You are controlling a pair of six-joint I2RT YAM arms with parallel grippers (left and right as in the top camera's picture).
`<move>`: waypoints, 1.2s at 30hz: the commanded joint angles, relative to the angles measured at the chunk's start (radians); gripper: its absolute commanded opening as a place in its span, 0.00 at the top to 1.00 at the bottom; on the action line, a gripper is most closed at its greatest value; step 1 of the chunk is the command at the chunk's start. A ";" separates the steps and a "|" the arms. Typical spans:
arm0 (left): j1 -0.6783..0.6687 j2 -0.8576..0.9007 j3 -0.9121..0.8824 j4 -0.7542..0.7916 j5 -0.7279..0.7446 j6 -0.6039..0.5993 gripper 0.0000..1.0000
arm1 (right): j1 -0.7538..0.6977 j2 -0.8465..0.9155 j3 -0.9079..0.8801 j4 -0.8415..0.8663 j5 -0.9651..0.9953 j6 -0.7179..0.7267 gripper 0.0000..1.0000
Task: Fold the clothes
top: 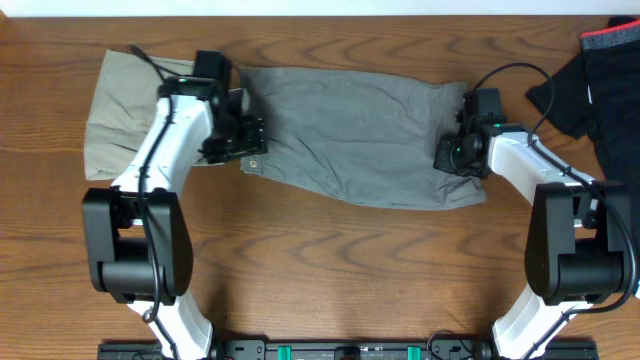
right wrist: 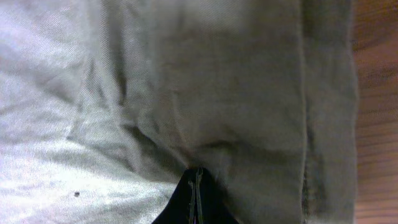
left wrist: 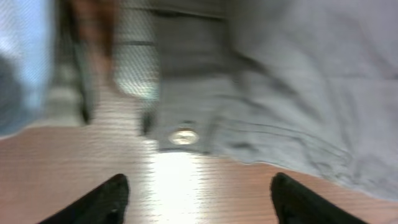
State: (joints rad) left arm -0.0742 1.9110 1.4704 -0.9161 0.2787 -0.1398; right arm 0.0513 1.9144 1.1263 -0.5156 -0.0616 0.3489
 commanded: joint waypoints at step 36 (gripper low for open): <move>-0.027 0.331 0.005 0.290 0.405 0.061 0.16 | 0.037 -0.073 -0.044 -0.073 -0.223 -0.091 0.99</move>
State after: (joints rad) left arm -0.0818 2.1574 1.4921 -0.6197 0.6827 -0.0963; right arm 0.0441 1.7771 1.0809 -0.5968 -0.2661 0.2729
